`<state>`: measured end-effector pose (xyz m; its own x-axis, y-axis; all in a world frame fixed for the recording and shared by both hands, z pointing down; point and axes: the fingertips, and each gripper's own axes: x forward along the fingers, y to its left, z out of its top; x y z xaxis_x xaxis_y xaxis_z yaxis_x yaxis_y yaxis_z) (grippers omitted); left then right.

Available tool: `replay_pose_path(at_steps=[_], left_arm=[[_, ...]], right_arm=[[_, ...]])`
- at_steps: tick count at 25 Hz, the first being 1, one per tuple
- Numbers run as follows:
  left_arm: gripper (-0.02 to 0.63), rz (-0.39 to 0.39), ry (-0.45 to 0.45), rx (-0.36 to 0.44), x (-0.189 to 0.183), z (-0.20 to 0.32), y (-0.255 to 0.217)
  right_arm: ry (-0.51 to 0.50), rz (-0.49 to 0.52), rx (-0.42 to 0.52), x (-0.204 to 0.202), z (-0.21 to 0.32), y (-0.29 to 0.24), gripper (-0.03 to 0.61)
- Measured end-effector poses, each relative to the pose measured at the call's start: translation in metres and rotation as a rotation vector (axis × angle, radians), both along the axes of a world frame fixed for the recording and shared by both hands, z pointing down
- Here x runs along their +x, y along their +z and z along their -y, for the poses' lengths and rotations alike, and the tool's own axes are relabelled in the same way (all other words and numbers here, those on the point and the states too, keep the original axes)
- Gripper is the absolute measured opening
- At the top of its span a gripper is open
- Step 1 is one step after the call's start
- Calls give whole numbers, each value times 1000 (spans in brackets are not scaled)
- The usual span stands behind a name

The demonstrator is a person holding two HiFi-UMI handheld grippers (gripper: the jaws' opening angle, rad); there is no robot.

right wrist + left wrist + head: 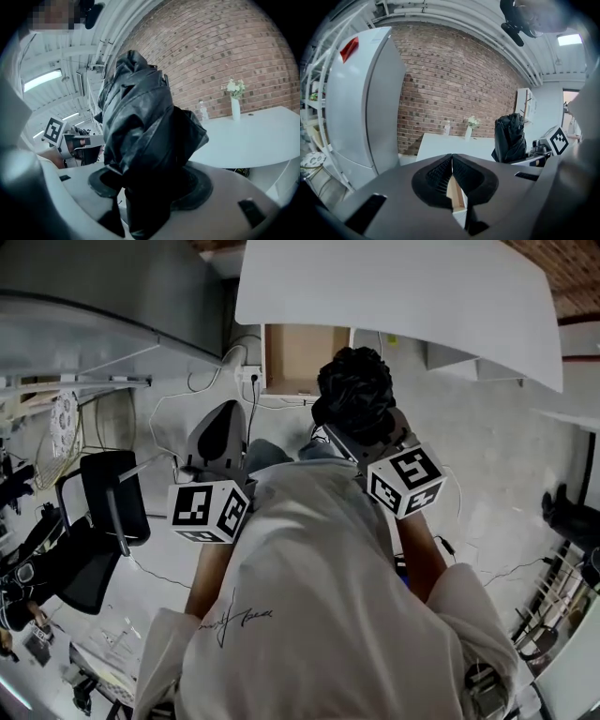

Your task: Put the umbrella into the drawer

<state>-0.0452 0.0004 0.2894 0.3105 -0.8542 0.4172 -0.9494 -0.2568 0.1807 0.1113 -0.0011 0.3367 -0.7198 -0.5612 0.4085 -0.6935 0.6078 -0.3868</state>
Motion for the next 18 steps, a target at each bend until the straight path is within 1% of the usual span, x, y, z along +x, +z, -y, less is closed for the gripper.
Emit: replay_pose_path(at_steps=[6, 11, 18], left_arm=[[18, -1, -52, -25, -2, 3, 7], [18, -12, -61, -66, -1, -1, 19], [18, -12, -71, -99, 0, 4, 30]], right_arm=[[-43, 9, -16, 0, 15, 8, 288], [-70, 1, -23, -4, 16, 13, 288], [-93, 0, -35, -5, 28, 24, 288]])
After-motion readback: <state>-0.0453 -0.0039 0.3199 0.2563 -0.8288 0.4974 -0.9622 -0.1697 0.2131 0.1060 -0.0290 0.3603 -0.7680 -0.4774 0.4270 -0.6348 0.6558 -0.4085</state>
